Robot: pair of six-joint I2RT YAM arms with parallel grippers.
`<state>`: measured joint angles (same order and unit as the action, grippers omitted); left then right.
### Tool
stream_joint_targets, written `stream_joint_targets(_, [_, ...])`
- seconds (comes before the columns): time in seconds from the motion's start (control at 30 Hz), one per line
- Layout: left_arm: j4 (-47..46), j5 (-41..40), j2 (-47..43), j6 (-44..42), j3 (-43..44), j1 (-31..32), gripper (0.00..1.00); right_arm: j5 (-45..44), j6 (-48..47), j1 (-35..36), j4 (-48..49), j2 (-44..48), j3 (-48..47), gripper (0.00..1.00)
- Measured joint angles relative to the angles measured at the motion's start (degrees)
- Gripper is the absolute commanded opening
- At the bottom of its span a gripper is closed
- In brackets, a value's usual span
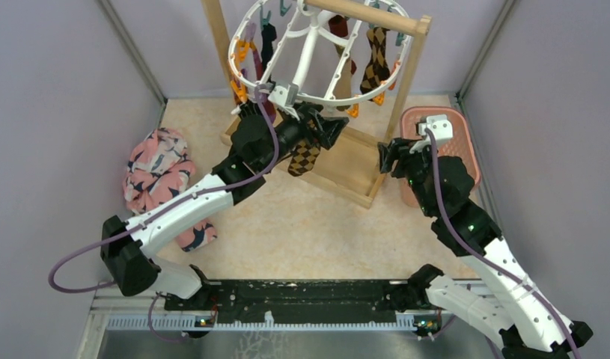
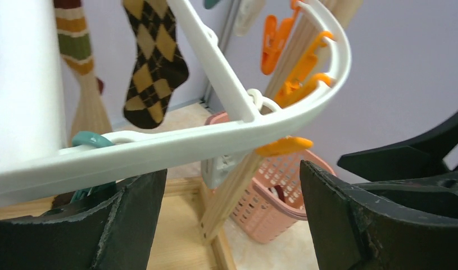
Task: Clip the socks to the hanger
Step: Open the clamp at the hanger.
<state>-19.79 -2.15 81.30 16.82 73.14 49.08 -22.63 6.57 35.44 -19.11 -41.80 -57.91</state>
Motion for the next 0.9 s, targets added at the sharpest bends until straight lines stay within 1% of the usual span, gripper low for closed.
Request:
stream_joint_targets(0.27, [1.5, -6.1, -3.8, -1.7, -2.8, -2.6, 0.93, 1.5, -0.6, 0.0, 1.3, -0.7, 0.2, 0.59])
stream_joint_targets(0.5, [2.3, -7.3, -7.5, -1.2, -5.8, -5.6, 0.93, 5.1, -0.9, 0.0, 5.3, -2.5, 1.0, 0.58])
stream_joint_targets(0.73, [2.3, -7.1, -7.7, -0.5, -6.5, -6.0, 0.93, 11.5, -1.5, 0.0, 9.7, -6.4, 1.0, 0.58])
stream_joint_targets(0.83, [2.3, -6.9, -7.7, -0.1, -6.6, -6.0, 0.93, 16.1, -1.6, 0.0, 12.8, -7.5, 1.7, 0.53])
stream_joint_targets(0.9, [2.3, -6.8, -7.7, 0.0, -6.6, -6.0, 0.93, 18.5, -1.6, 0.0, 14.2, -7.6, 2.2, 0.52])
